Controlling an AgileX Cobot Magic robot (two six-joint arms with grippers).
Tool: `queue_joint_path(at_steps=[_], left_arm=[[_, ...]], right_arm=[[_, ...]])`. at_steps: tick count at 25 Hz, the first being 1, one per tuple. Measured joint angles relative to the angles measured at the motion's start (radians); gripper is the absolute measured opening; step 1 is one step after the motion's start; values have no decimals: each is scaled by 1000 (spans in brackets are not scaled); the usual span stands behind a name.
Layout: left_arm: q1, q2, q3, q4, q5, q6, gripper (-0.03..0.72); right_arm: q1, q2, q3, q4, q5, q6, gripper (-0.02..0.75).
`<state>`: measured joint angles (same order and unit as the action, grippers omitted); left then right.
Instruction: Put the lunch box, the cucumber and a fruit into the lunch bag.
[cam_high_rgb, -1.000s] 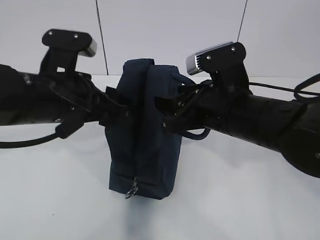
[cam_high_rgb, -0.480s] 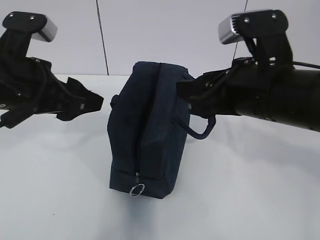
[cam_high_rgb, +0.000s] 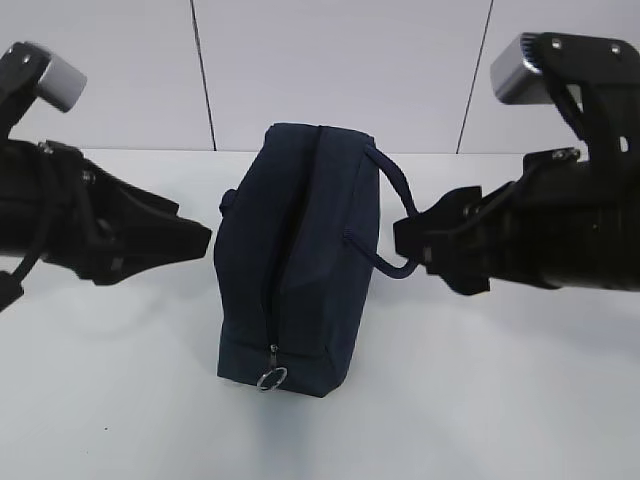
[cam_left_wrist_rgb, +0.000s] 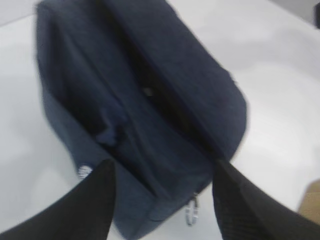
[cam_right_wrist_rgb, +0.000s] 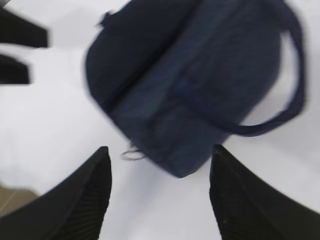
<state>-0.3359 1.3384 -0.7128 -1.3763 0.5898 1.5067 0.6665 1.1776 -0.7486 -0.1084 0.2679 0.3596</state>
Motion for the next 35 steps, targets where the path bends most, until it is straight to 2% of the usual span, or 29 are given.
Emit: queue_joint_path(at_steps=[3, 5, 8, 17, 25, 35], left_arm=[[49, 0, 74, -139, 85, 168, 435], [70, 0, 101, -178, 97, 237, 435], [77, 0, 106, -206, 126, 309, 435], [77, 64, 106, -235, 177, 372, 435], [77, 161, 106, -261, 183, 398, 434], [77, 245, 106, -310, 227, 467, 434]], right_arm=[[95, -3, 0, 16, 21, -15, 486], [165, 3, 2, 19, 18, -27, 486], [211, 35, 16, 27, 5, -32, 486], [216, 134, 105, 83, -260, -9, 487], [216, 226, 112, 90, -350, 47, 487], [220, 270, 136, 83, -377, 99, 486]])
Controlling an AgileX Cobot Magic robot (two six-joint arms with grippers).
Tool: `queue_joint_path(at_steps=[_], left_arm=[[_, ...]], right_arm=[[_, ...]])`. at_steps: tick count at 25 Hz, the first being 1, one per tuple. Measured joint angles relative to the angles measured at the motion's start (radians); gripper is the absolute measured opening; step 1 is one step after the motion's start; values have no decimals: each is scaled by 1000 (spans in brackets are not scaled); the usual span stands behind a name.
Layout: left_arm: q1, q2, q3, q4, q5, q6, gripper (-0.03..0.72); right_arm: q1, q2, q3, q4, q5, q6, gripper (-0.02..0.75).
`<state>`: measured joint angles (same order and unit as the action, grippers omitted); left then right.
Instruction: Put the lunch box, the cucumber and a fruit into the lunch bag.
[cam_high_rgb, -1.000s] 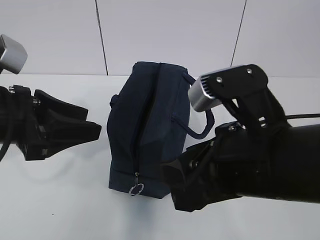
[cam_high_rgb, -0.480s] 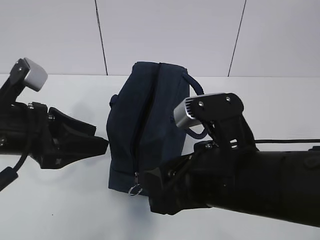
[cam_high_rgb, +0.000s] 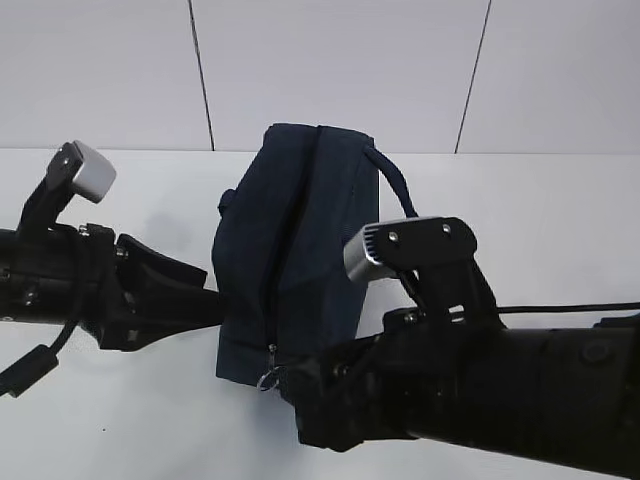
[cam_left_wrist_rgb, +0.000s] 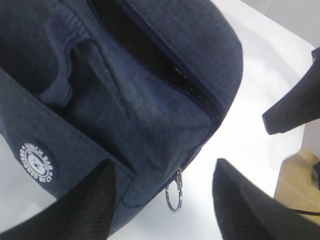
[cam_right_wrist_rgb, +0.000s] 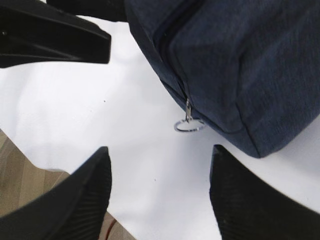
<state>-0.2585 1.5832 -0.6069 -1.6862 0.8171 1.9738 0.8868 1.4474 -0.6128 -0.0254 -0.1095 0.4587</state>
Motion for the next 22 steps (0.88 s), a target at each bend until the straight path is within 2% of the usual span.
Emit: queue_joint_path(at_steps=[7, 14, 22], left_arm=[[0, 49, 0, -21, 6, 10, 421], [0, 49, 0, -54, 6, 45, 304], [0, 49, 0, -99, 8, 82, 287]], right_arm=[[0, 0, 71, 0, -84, 67, 487], [0, 0, 71, 0, -110, 78, 487], [0, 0, 71, -3, -122, 86, 486]])
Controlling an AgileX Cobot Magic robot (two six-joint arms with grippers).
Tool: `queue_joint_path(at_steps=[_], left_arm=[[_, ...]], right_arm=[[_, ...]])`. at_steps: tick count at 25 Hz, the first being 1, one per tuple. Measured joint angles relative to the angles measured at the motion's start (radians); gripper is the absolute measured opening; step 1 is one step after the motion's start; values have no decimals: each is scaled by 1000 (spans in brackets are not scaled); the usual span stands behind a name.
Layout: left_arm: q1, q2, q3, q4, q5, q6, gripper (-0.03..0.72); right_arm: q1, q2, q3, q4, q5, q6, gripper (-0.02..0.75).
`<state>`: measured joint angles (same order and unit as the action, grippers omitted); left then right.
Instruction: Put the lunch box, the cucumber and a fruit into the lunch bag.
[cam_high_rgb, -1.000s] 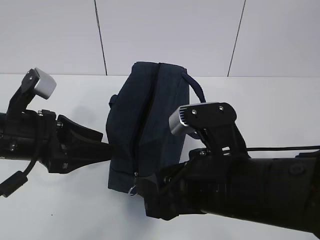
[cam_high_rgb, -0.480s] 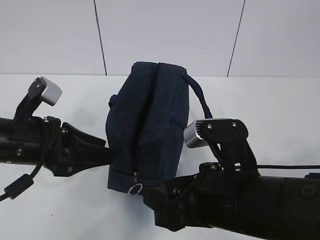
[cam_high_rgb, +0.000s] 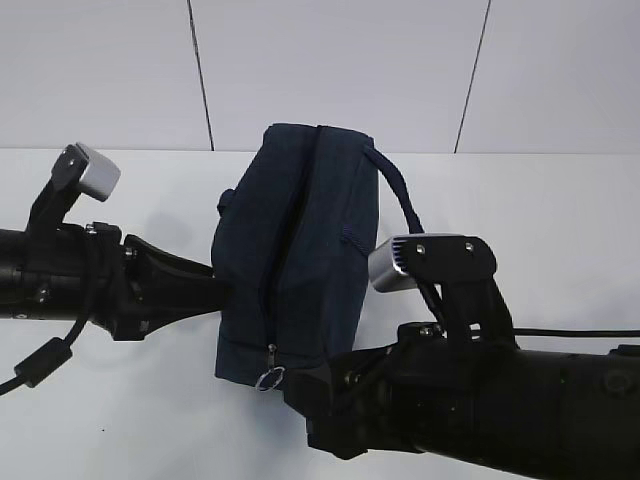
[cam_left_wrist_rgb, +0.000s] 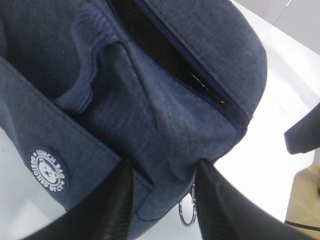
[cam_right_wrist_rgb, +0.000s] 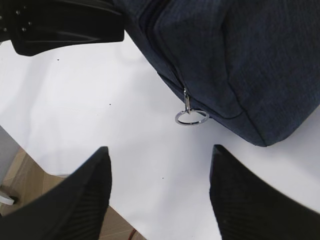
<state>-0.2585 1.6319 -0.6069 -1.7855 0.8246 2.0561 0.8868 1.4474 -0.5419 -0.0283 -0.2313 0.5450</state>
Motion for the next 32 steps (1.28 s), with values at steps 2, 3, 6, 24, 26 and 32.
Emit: queue_joint_path(at_steps=[2, 3, 6, 24, 26, 32], left_arm=[[0, 0, 0, 0, 0, 2, 287], [0, 0, 0, -1, 0, 8, 287], [0, 0, 0, -2, 0, 17, 287], [0, 69, -24, -2, 60, 23, 104], [0, 69, -24, 0, 60, 23, 38], [0, 69, -24, 1, 83, 23, 12]], right_arm=[[0, 0, 0, 0, 0, 0, 487], [0, 0, 0, 0, 0, 0, 487], [0, 0, 0, 0, 0, 2, 487], [0, 0, 0, -2, -1, 5, 487], [0, 10, 0, -2, -6, 5, 487], [0, 107, 0, -2, -88, 5, 487]])
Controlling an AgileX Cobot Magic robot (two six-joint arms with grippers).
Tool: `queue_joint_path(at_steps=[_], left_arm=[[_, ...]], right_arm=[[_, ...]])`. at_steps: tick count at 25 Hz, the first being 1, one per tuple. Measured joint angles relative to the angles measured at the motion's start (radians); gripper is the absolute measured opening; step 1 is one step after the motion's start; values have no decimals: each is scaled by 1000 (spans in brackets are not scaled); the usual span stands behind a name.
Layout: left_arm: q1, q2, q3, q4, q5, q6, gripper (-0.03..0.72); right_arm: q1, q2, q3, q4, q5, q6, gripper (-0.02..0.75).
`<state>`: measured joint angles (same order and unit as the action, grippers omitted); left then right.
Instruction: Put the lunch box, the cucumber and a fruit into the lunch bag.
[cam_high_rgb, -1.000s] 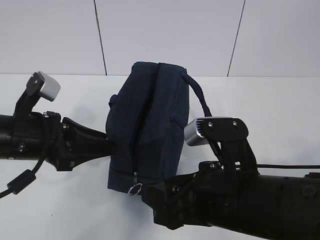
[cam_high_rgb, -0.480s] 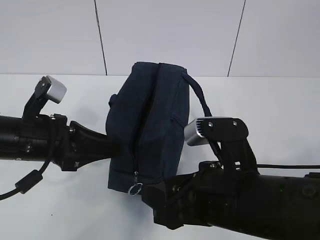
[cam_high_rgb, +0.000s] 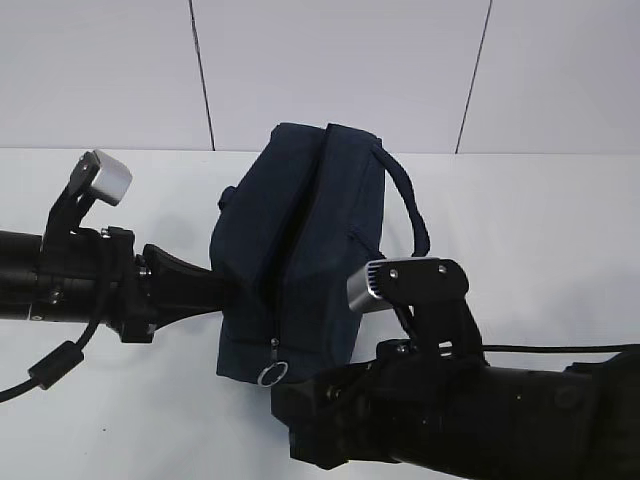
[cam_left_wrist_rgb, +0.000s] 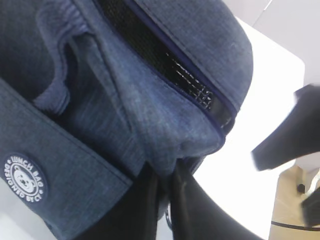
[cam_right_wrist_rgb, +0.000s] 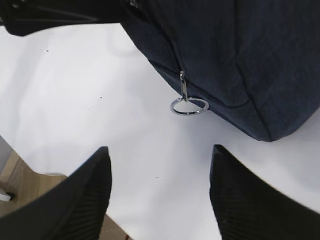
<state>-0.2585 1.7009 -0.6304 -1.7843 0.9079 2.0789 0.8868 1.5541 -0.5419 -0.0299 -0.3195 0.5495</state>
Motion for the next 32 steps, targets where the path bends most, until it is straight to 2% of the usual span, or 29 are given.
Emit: queue_joint_path(at_steps=[7, 12, 16, 27, 32], left_arm=[[0, 1, 0, 2, 23, 0, 12], [0, 1, 0, 2, 47, 0, 11], [0, 1, 0, 2, 52, 0, 11], [0, 1, 0, 2, 101, 0, 11], [0, 1, 0, 2, 102, 0, 11]], right_arm=[[0, 111, 0, 13, -163, 0, 487], [0, 146, -9, 141, -218, -2, 487], [0, 181, -27, 212, -219, -4, 487], [-2, 240, -83, 305, -183, -10, 487], [-2, 242, -87, 314, -150, -56, 487]])
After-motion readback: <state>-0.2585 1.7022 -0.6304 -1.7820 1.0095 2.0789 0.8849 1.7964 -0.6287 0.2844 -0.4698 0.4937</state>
